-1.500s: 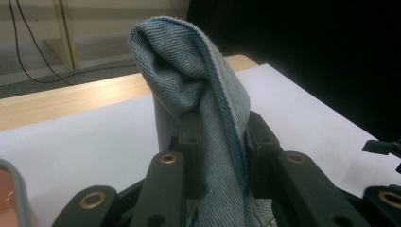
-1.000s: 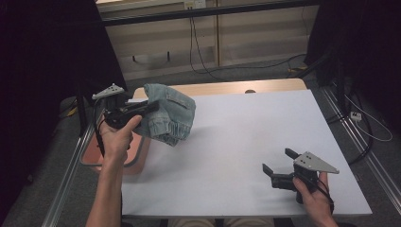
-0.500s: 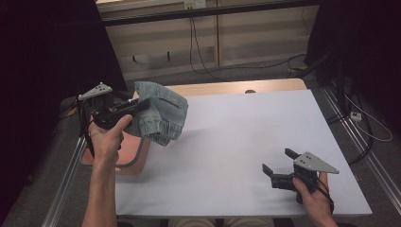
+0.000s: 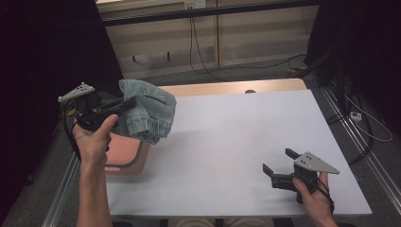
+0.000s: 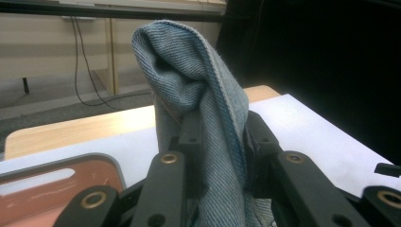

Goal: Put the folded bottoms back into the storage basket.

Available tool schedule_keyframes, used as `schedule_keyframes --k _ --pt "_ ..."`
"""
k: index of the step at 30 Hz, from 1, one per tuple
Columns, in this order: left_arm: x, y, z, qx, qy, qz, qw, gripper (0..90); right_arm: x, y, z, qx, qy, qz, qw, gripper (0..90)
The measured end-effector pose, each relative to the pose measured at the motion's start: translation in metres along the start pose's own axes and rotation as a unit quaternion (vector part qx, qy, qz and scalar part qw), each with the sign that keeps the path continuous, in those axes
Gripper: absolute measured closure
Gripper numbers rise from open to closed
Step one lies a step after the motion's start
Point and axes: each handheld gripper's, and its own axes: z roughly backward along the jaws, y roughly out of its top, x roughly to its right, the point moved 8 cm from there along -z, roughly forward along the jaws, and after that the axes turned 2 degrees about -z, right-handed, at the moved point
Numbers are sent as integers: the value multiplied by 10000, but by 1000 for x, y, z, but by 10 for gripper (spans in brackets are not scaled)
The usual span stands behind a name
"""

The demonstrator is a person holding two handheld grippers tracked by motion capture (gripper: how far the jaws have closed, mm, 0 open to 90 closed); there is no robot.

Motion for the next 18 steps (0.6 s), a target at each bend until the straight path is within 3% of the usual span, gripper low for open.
schedule_keyframes --k 18 --pt "-13 9 28 204 134 46 9997 734 0 0 -1 -7 -3 -47 10000 16"
